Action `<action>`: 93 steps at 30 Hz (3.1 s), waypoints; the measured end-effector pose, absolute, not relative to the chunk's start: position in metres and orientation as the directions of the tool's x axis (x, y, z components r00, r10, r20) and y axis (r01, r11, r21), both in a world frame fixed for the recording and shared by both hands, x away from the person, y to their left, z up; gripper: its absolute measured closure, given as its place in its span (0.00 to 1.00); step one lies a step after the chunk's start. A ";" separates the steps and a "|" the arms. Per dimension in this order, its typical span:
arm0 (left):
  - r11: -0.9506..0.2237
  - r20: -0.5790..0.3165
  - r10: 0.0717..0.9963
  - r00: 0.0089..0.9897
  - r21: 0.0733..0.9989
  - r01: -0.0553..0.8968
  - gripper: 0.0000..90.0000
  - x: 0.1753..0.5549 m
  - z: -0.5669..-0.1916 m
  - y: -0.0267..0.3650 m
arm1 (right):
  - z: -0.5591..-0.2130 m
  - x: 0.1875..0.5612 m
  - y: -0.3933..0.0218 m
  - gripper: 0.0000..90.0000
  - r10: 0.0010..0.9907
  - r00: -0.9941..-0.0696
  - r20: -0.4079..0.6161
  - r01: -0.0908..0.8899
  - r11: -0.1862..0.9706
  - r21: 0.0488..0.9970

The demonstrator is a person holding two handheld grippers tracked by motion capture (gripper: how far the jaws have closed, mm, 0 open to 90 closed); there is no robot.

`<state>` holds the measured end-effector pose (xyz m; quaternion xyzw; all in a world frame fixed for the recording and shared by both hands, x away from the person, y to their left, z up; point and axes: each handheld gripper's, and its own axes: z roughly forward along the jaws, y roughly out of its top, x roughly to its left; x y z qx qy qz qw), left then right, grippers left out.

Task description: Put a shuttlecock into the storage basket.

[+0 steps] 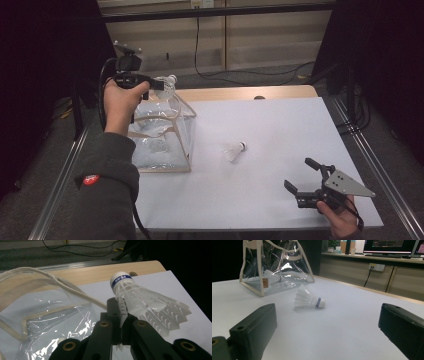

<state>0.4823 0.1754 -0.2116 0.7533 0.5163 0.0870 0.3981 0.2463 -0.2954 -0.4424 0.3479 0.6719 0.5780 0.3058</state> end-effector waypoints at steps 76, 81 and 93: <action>-0.134 -0.226 0.908 0.353 0.642 0.755 0.97 0.492 -0.243 0.198 | -0.443 0.246 -0.295 0.02 0.820 -0.572 -0.008 0.115 0.089 0.989; -0.125 -0.229 0.911 0.343 0.639 0.759 0.97 0.492 -0.246 0.199 | -0.443 0.246 -0.294 0.02 0.819 -0.574 -0.006 0.116 0.089 0.989; -0.126 -0.233 0.912 0.337 0.623 0.772 0.96 0.494 -0.252 0.197 | -0.443 0.246 -0.294 0.02 0.819 -0.573 -0.006 0.116 0.089 0.989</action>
